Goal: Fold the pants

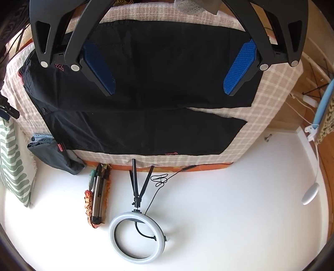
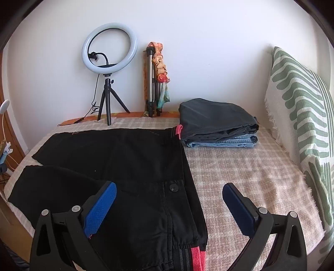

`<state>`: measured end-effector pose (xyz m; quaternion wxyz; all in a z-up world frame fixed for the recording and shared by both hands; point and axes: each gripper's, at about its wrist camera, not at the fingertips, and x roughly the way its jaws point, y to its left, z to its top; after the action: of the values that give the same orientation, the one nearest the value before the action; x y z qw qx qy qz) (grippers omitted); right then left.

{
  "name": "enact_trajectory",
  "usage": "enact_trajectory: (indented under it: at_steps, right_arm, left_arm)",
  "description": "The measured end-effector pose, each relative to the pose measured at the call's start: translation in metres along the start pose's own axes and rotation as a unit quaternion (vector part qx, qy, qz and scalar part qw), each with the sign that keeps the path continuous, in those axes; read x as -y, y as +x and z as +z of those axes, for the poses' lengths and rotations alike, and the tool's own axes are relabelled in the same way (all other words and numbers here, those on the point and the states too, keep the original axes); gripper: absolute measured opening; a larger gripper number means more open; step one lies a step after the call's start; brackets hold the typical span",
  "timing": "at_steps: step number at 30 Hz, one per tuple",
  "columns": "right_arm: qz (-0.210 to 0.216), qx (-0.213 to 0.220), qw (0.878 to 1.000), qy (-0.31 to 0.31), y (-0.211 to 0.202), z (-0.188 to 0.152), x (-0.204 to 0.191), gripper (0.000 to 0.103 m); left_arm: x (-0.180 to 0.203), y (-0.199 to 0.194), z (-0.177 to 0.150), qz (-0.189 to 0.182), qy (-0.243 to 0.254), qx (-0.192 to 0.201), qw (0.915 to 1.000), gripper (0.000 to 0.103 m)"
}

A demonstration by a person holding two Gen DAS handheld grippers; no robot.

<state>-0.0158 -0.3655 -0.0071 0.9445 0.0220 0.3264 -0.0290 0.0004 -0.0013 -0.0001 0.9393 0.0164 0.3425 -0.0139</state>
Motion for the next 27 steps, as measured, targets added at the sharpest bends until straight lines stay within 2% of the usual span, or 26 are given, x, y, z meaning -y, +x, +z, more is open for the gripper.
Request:
enact_trajectory:
  at_steps: [8, 11, 27]
  right_arm:
    - [-0.005, -0.001, 1.0, -0.003, 0.0013, -0.0004, -0.0007, 0.103]
    - [-0.004, -0.001, 1.0, -0.005, 0.0002, -0.0025, -0.0048, 0.103]
    - [0.001, -0.007, 1.0, -0.003, 0.0006, 0.0003, 0.0005, 0.103]
  left_arm:
    - [0.0058, -0.002, 0.0011, -0.006, 0.003, 0.004, 1.0, 0.103]
    - [0.0023, 0.0034, 0.0017, 0.006, 0.001, 0.002, 1.0, 0.103]
    - [0.0011, 0.0004, 0.0002, 0.006, 0.0, 0.008, 1.0, 0.103]
